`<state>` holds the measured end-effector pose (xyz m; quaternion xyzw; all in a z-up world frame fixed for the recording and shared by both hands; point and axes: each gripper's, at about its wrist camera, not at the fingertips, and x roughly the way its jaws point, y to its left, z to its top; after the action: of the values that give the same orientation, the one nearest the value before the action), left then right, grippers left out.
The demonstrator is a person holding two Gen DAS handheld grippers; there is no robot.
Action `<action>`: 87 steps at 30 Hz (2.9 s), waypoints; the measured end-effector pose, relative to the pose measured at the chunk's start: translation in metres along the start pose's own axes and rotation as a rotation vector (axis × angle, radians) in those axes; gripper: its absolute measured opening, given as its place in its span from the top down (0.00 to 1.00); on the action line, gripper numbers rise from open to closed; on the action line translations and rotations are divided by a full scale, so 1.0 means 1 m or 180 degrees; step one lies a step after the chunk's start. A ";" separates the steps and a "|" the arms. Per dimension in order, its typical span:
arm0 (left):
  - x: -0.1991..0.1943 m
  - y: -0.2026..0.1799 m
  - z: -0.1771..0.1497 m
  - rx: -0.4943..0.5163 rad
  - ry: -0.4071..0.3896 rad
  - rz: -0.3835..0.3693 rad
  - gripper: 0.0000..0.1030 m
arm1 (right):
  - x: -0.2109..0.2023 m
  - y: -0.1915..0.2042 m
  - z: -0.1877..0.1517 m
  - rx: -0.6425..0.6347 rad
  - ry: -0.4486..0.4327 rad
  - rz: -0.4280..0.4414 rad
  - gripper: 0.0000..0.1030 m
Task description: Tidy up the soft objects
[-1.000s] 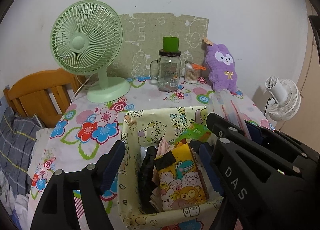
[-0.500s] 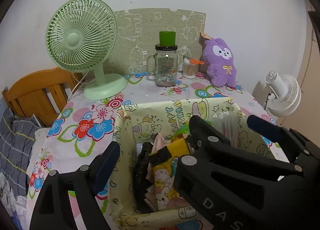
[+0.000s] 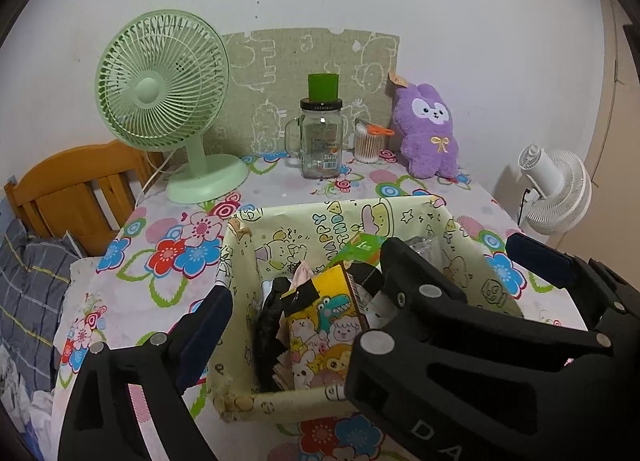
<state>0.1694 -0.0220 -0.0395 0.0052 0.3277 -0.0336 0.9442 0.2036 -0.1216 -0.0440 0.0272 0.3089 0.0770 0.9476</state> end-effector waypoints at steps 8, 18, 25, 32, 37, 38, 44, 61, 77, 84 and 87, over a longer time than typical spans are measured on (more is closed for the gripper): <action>-0.023 -0.002 -0.003 -0.0020 -0.0091 0.0050 0.05 | -0.027 0.000 -0.003 -0.0030 -0.0105 0.0000 0.00; -0.056 -0.003 -0.006 -0.0072 -0.0260 0.0101 0.01 | -0.066 -0.007 -0.006 0.0001 -0.0277 -0.0021 0.00; -0.085 0.000 -0.010 -0.0103 -0.0403 0.0131 0.00 | -0.101 -0.013 -0.009 0.0047 -0.0420 -0.0067 0.00; -0.117 0.005 -0.017 -0.0162 -0.0591 0.0235 0.00 | -0.136 -0.021 -0.014 0.0098 -0.0543 -0.0153 0.00; -0.140 0.007 -0.022 -0.0136 -0.0689 0.0252 0.00 | -0.162 -0.026 -0.020 0.0129 -0.0642 -0.0158 0.00; -0.144 0.007 -0.023 -0.0133 -0.0708 0.0245 0.00 | -0.168 -0.027 -0.021 0.0131 -0.0658 -0.0145 0.00; -0.175 0.007 -0.029 -0.0010 -0.0909 0.0235 0.00 | -0.199 -0.027 -0.026 0.0117 -0.0775 -0.0238 0.00; -0.209 0.010 -0.047 -0.0089 -0.0967 0.0215 0.00 | -0.240 -0.020 -0.048 0.0053 -0.0901 -0.0235 0.00; -0.214 0.008 -0.051 -0.0084 -0.0993 0.0216 0.00 | -0.246 -0.015 -0.050 0.0012 -0.0932 -0.0252 0.00; -0.213 0.009 -0.051 -0.0096 -0.0981 0.0211 0.00 | -0.244 -0.017 -0.049 0.0041 -0.0920 -0.0271 0.00; -0.213 0.009 -0.051 -0.0099 -0.0971 0.0217 0.00 | -0.243 -0.018 -0.049 0.0053 -0.0912 -0.0278 0.00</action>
<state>-0.0282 0.0018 0.0518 -0.0034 0.1805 0.0032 0.9836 -0.0170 -0.1789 0.0556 0.0323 0.1720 0.0284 0.9842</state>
